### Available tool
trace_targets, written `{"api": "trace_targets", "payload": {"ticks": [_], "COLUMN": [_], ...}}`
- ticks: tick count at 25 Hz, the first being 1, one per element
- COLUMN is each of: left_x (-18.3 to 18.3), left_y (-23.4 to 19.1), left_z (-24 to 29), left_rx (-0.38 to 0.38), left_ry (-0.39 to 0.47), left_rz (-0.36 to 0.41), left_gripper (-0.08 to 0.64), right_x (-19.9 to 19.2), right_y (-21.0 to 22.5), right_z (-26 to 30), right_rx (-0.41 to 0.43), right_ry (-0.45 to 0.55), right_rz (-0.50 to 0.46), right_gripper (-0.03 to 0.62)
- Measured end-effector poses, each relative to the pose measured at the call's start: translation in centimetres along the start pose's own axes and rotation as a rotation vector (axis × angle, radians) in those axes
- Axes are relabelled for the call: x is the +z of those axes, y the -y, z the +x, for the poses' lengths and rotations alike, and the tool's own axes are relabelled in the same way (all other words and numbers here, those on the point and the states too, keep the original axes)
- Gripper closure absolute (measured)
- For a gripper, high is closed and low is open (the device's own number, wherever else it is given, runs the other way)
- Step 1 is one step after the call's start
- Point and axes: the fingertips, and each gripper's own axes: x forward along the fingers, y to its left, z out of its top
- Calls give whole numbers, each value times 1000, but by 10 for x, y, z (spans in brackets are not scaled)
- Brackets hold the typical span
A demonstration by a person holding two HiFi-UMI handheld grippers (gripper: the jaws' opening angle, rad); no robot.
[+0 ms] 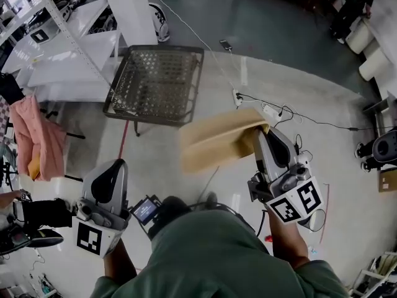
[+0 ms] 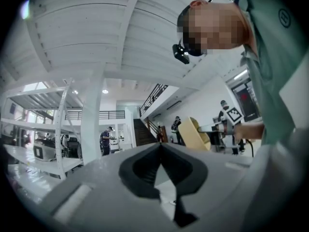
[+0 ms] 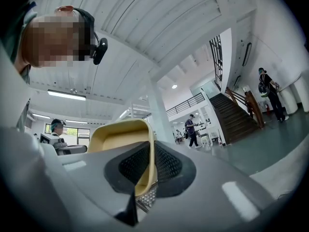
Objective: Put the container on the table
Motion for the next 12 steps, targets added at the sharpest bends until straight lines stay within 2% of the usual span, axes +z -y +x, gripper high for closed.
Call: {"api": "trace_targets", "payload": {"ticks": [6,12], "left_x": [-11,-19], "left_y": [-36,-95], "left_z": [26,56], "left_rx": [-14,-98], "left_ry": [2,35], "left_rz": [-6,-18], "left_gripper": [557,557], "right_x": [-10,-13], "right_y": [14,10], "right_z": [35,82], "right_rx": [-18,-89], "right_ry": [-12,0], "right_rz": [6,-18], "right_gripper": [563,563]}}
